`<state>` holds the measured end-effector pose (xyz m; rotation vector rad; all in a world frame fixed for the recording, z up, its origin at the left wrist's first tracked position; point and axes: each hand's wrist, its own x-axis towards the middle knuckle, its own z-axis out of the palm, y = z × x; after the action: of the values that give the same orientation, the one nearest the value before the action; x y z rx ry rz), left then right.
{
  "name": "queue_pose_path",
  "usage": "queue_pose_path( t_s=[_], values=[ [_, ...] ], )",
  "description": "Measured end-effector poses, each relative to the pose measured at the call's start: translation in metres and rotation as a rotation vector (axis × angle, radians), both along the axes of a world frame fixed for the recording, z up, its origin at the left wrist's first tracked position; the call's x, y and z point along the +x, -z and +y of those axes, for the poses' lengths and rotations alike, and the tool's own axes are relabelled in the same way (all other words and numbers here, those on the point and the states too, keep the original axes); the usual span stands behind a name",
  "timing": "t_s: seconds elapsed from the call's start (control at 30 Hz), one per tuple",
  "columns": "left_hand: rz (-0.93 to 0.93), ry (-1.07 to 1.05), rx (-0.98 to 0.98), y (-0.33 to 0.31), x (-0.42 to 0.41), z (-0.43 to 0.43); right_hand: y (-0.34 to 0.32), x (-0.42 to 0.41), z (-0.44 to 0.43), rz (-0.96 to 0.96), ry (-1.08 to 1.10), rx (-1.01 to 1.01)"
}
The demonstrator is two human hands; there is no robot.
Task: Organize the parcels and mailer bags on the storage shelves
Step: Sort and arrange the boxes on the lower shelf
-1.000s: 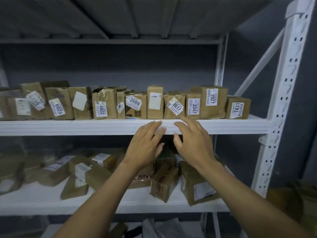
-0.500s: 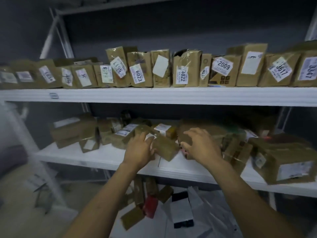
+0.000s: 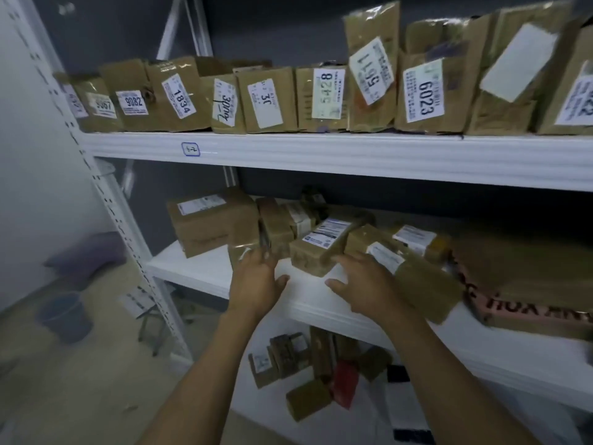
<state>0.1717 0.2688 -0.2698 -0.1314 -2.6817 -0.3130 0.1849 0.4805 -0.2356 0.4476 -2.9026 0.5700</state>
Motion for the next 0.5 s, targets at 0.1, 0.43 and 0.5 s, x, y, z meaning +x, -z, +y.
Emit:
queue_pose_path(
  t_s=[0.1, 0.43, 0.5],
  values=[
    [0.020, -0.044, 0.068, -0.001, -0.025, -0.042, -0.001, -0.035, -0.044, -0.008, -0.072, -0.034],
    [-0.025, -0.190, 0.190, 0.021, -0.068, -0.181, 0.011, -0.118, -0.174, -0.153, -0.200, -0.125],
    [-0.005, -0.180, 0.241, 0.024, -0.083, -0.206, 0.020, -0.130, -0.195, -0.182, -0.202, -0.124]
  ],
)
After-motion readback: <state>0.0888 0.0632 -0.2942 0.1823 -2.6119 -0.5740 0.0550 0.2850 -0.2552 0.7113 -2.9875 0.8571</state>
